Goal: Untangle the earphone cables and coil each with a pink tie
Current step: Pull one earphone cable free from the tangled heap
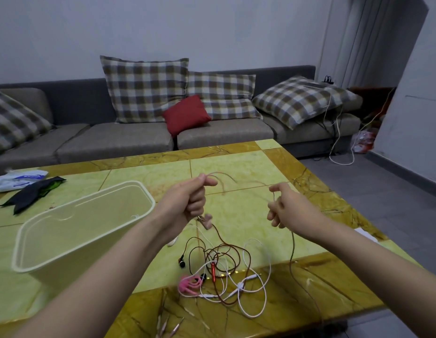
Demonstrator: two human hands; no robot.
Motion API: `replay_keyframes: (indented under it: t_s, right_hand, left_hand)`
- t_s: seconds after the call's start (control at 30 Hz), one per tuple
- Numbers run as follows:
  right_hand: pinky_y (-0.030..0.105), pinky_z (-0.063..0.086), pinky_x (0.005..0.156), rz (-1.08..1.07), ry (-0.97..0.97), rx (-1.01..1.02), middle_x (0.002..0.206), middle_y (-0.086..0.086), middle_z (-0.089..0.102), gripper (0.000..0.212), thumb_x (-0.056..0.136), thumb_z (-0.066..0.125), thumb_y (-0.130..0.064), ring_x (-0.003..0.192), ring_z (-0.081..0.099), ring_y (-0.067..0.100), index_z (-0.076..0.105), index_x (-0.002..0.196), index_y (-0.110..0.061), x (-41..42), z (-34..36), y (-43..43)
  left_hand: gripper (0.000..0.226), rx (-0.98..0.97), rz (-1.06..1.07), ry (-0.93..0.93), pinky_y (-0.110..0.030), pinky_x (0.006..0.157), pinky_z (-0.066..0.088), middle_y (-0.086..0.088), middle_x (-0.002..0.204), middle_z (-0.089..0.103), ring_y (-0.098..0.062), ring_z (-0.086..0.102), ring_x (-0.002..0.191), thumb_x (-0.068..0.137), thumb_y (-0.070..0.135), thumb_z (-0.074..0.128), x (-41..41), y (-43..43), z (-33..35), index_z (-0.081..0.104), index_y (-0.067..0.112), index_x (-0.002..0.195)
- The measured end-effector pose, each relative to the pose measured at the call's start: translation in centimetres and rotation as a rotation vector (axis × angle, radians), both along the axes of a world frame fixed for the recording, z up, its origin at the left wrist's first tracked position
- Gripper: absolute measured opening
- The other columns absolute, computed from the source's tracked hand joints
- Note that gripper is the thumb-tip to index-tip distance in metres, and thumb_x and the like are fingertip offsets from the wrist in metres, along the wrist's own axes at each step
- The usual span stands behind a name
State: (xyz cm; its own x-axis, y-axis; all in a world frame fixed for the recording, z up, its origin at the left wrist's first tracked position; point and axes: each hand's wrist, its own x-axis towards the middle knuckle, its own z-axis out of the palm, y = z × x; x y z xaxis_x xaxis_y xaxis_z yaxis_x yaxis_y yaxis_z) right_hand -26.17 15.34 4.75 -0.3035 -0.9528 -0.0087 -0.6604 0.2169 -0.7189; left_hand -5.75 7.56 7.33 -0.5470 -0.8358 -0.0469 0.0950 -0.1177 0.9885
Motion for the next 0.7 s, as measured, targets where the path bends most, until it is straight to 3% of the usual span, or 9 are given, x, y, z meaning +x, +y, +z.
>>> replay_keyframes:
  t_s: [0.13, 0.23, 0.3, 0.4, 0.53, 0.6, 0.7]
  right_hand:
    - [0.013, 0.043, 0.058, 0.102, 0.027, 0.081, 0.105, 0.005, 0.059, 0.072, 0.090, 0.059, -0.009, 0.080, 0.060, 0.011, 0.013, 0.146, -0.010, 1.3, -0.1, 0.3]
    - [0.022, 0.045, 0.077, 0.158, 0.031, 0.040, 0.114, 0.000, 0.057, 0.085, 0.083, 0.070, -0.024, 0.093, 0.058, 0.013, 0.014, 0.147, -0.017, 2.6, 0.5, 0.2]
    - [0.022, 0.045, 0.076, 0.262, 0.001, 0.075, 0.107, -0.005, 0.057, 0.076, 0.083, 0.070, -0.029, 0.088, 0.057, 0.009, 0.025, 0.143, -0.019, 3.1, 1.0, 0.3]
    - [0.011, 0.044, 0.066, 0.395, -0.023, 0.122, 0.095, -0.005, 0.064, 0.046, 0.091, 0.059, -0.027, 0.074, 0.056, -0.001, 0.041, 0.132, -0.016, 3.4, 1.4, 0.8]
    - [0.013, 0.041, 0.060, 0.263, -0.058, 0.029, 0.071, -0.008, 0.062, 0.021, 0.098, 0.047, -0.026, 0.060, 0.052, 0.000, 0.052, 0.116, -0.016, 2.5, 0.9, 1.0]
    - [0.018, 0.041, 0.064, 0.226, -0.056, -0.001, 0.066, -0.013, 0.054, 0.029, 0.100, 0.040, -0.030, 0.062, 0.049, 0.001, 0.066, 0.097, -0.016, 1.9, 0.7, 1.1]
    - [0.025, 0.047, 0.078, 0.161, -0.032, -0.123, 0.070, -0.013, 0.056, 0.035, 0.100, 0.039, -0.027, 0.074, 0.054, 0.003, 0.067, 0.082, -0.019, 1.5, 0.6, 1.0]
  left_hand:
    - [0.028, -0.078, -0.076, -0.152, -0.021, 0.046, 0.012, 0.006, 0.054, 0.019, -0.007, 0.015, 0.046, 0.099, 0.023, 0.041, -0.7, 1.0, 0.6, 0.062, 0.009, 0.087]
    - [0.029, -0.128, -0.119, -0.218, -0.019, 0.044, 0.014, 0.007, 0.054, 0.020, -0.008, 0.016, 0.047, 0.099, 0.025, 0.042, -1.5, 1.5, 0.9, 0.064, 0.011, 0.087]
    - [0.029, -0.143, -0.129, -0.237, -0.019, 0.043, 0.014, 0.007, 0.054, 0.020, -0.008, 0.015, 0.047, 0.099, 0.027, 0.042, -1.7, 1.6, 1.0, 0.065, 0.012, 0.089]
    - [0.029, -0.133, -0.100, -0.214, -0.021, 0.044, 0.013, 0.008, 0.051, 0.020, -0.007, 0.015, 0.043, 0.100, 0.028, 0.041, -1.5, 1.2, 1.0, 0.064, 0.012, 0.091]
    - [0.029, -0.013, 0.113, 0.011, -0.018, 0.039, 0.014, 0.010, 0.043, 0.024, -0.005, 0.018, 0.035, 0.101, 0.025, 0.037, -0.5, -0.2, 0.7, 0.059, 0.009, 0.093]
    - [0.029, 0.045, 0.229, 0.124, -0.016, 0.035, 0.016, 0.009, 0.043, 0.026, -0.004, 0.020, 0.034, 0.102, 0.024, 0.036, 0.3, -1.2, 0.2, 0.058, 0.008, 0.091]
    - [0.029, 0.186, 0.295, 0.269, -0.015, 0.036, 0.023, 0.008, 0.045, 0.028, -0.004, 0.025, 0.036, 0.102, 0.026, 0.036, 0.9, -1.9, -0.5, 0.056, 0.009, 0.089]
